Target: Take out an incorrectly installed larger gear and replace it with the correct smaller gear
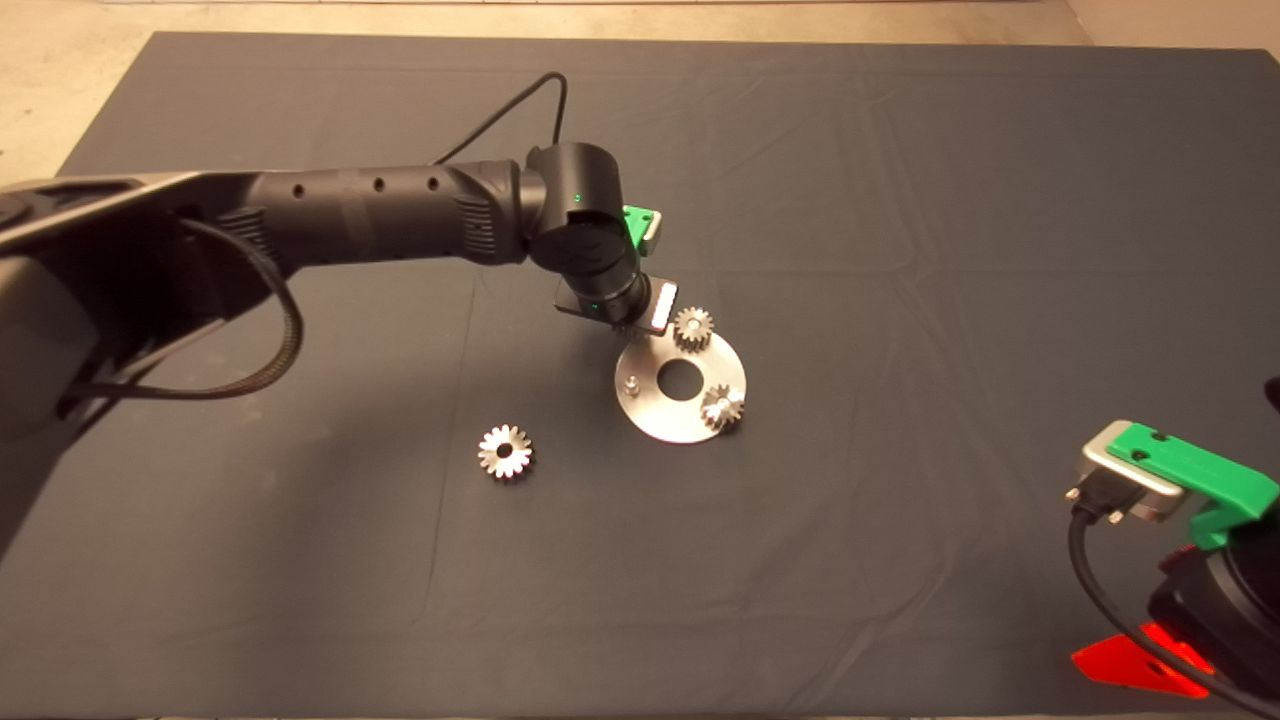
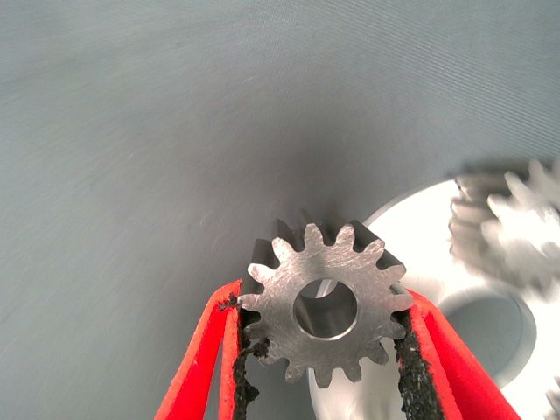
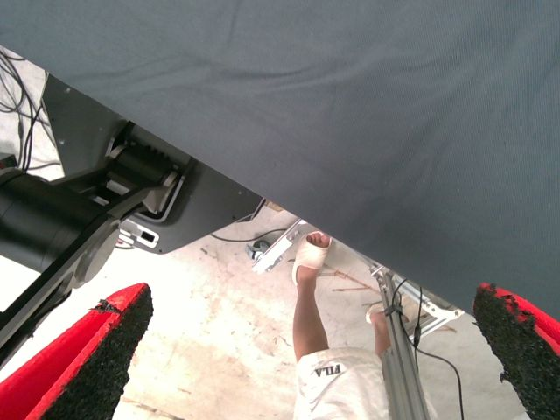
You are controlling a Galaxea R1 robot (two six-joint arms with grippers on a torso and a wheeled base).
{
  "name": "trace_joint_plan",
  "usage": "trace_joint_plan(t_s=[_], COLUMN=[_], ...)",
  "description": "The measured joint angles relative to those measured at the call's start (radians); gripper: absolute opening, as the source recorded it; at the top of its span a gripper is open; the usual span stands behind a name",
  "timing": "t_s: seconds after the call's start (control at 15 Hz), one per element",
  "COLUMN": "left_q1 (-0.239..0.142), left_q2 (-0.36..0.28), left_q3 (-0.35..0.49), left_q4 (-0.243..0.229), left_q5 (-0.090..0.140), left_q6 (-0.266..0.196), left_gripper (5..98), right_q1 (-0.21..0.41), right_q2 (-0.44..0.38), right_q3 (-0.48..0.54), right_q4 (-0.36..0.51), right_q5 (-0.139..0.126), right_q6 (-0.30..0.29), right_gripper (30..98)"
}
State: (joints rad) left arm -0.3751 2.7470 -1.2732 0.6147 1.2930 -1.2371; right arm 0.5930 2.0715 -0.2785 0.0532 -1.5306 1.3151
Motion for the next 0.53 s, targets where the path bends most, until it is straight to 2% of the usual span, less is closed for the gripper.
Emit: trace_joint_plan(t_s=[0.07, 0.13, 0.27, 0.4, 0.53], left_q1=[-0.017, -0.034, -0.053, -0.054, -0.069], left_q2=[-0.053, -0.102, -0.171, -0.204, -0.217], left_q3=[0.052, 0.103, 0.199, 0.332, 0.444], left_q4=[0.000, 0.001, 0.003, -0.001, -0.002], left_q5=[-0.001, 0.010, 0.049, 0.096, 0.128], left_q6=[-0.030, -0.044, -0.080, -0.142, -0.201], left_gripper=[32.7, 32.7, 32.6, 32.6, 32.3], right_q1=[0.000, 0.000, 0.000, 0.000, 0.000], right_q2=[-0.002, -0.001, -0.001, 0.004, 0.004], right_q3=[0.000, 0.000, 0.000, 0.000, 0.000], right_q4=[0.000, 0.000, 0.000, 0.000, 0.000], right_q5=[-0.002, -0.002, -0.002, -0.002, -0.002], right_q6=[0.000, 0.000, 0.000, 0.000, 0.000], right_gripper=[96.8, 96.8, 96.8, 96.8, 96.8])
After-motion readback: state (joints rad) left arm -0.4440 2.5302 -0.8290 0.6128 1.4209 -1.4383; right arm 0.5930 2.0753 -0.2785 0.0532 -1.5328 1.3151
